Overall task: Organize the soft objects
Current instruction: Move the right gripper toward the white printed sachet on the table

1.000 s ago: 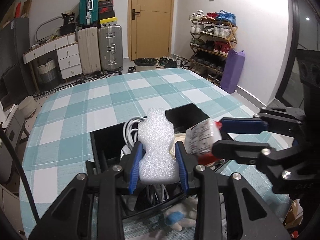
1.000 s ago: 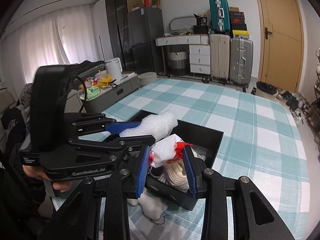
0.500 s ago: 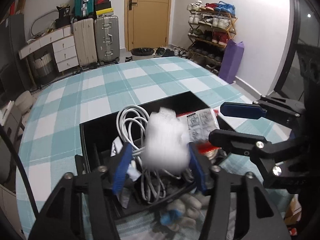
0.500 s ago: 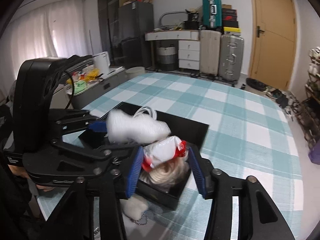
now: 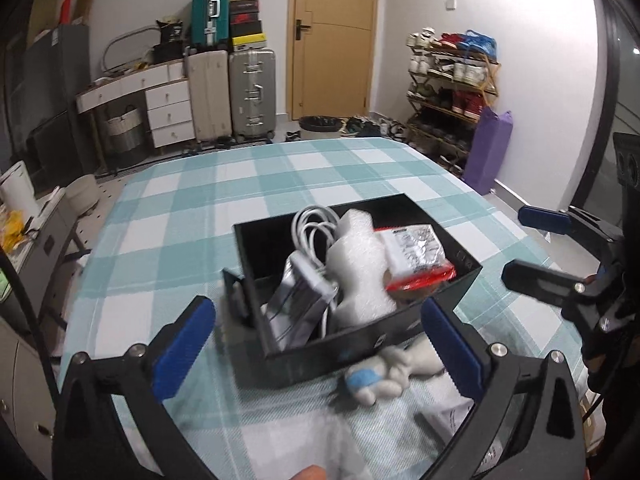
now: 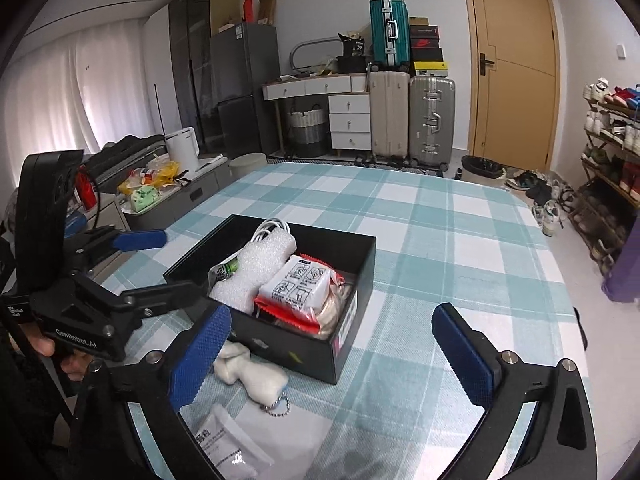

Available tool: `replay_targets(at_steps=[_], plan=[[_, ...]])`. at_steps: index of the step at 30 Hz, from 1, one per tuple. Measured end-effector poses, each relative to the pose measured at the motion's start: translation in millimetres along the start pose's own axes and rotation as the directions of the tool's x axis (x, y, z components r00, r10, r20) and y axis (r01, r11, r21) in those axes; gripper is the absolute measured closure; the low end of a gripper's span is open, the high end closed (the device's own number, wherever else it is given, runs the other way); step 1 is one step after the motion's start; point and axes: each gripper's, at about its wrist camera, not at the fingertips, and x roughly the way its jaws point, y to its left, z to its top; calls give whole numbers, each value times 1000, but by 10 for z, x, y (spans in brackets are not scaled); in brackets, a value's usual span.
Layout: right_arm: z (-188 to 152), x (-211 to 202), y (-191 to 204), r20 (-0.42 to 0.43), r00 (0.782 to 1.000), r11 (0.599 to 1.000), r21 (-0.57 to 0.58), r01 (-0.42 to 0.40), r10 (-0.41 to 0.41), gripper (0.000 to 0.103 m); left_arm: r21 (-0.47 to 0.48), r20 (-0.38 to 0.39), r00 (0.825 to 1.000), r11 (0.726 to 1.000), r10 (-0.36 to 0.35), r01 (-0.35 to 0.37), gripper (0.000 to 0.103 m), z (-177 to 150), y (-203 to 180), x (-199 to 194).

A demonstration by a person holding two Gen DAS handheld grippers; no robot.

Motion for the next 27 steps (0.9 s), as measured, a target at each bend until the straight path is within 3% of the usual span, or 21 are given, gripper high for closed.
replay_targets(at_steps=[6, 27], plan=[[-71, -68, 100, -22, 1000, 1000, -1, 9, -9, 1, -27, 13, 999, 999, 34, -33, 0, -144, 71, -155], [-355, -247, 284, -61, 998, 1000, -1, 16, -16, 1, -59, -8, 999, 998, 38, -38, 0, -450, 107, -309]])
